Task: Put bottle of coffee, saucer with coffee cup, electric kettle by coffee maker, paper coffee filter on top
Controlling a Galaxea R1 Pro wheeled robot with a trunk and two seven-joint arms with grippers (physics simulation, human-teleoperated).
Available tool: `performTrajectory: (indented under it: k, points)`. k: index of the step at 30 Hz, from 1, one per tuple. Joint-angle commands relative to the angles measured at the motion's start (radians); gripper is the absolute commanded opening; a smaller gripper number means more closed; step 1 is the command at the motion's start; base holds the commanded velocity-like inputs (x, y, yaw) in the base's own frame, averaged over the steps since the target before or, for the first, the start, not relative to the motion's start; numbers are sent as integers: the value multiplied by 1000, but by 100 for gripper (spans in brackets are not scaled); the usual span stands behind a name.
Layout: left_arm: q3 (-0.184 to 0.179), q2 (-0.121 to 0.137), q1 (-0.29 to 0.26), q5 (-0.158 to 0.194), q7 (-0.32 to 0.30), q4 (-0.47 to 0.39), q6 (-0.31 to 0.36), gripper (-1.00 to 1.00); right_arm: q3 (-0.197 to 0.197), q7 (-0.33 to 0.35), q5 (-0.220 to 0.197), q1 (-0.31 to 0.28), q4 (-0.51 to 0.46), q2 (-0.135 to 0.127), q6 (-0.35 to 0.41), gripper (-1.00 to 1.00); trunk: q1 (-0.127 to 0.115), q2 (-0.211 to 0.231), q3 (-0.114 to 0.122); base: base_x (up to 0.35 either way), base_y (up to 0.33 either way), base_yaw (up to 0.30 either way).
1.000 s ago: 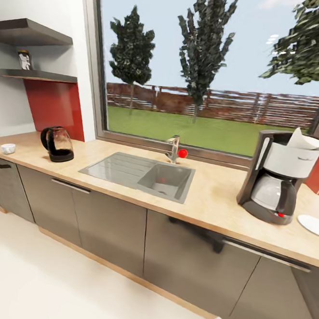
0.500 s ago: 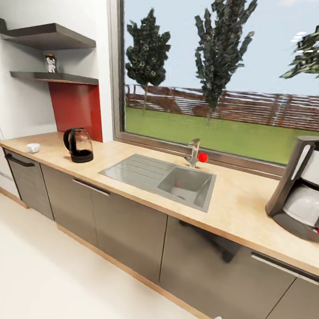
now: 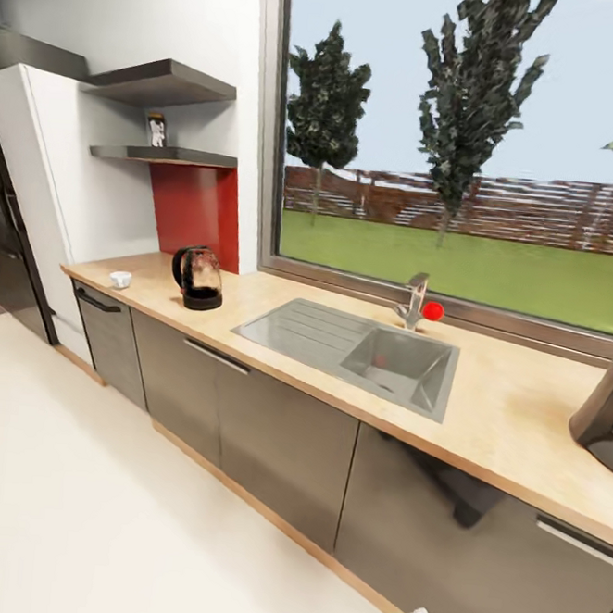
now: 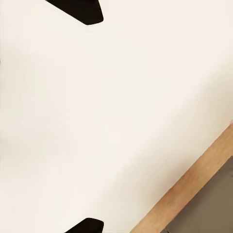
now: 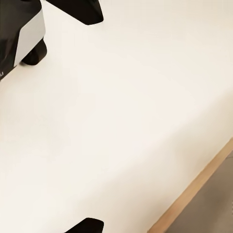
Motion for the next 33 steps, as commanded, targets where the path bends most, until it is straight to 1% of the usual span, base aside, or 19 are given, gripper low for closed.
performTrajectory:
  k: [1, 10, 23, 33]
  points:
    - [2, 0, 0, 1, -5, -1, -1, 100, 4, 0, -5, -1, 1, -1, -4, 100, 0, -1, -1, 60, 59, 220]
    - [2, 0, 0, 1, -4, -1, -1, 100, 5, 0, -5, -1, 1, -1, -4, 100, 0, -1, -1, 185, 184, 127]
    - [2, 0, 0, 1, -4, -1, -1, 100, 5, -2, -5, 0, 1, -1, -4, 100, 0, -1, -1, 248, 221, 259]
    - [2, 0, 0, 1, -4, -1, 0, 100, 4, -2, -5, -1, 1, -1, -4, 100, 0, -1, -1, 284, 181, 269]
